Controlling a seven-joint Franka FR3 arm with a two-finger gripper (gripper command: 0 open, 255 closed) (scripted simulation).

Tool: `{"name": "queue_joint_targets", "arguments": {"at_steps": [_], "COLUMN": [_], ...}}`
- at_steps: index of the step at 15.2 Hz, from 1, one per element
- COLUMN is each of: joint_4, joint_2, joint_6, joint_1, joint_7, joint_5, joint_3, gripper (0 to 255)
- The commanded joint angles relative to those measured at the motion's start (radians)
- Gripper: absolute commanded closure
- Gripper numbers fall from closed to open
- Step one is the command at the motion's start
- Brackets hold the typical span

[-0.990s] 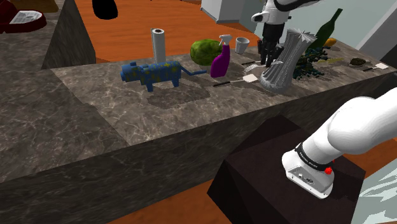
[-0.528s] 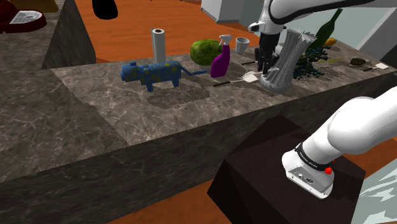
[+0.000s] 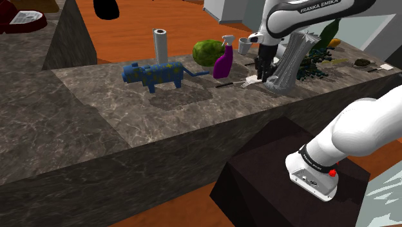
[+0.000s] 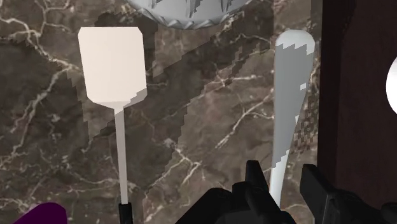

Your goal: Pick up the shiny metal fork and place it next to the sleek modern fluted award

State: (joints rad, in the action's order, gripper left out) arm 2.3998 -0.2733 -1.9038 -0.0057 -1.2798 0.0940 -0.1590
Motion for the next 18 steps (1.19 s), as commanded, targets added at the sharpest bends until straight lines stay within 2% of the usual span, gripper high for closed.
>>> {"name": "queue_joint_targets", "arguments": {"at_steps": [1,14,18], "joint_4": [0.018,0.107,0.107], "joint_2": [0.009,0.119,0.119], "joint_6": [-0.028,-0.227,-0.227], "joint_1": [-0.001,-0.001,-0.001], "joint_7": [-0.001,-0.003,-0.003], "joint_5": [0.001,-0.004,-0.004], "joint_3": [-0.002,-0.012,-0.012], "gripper": [255,255,255]}}
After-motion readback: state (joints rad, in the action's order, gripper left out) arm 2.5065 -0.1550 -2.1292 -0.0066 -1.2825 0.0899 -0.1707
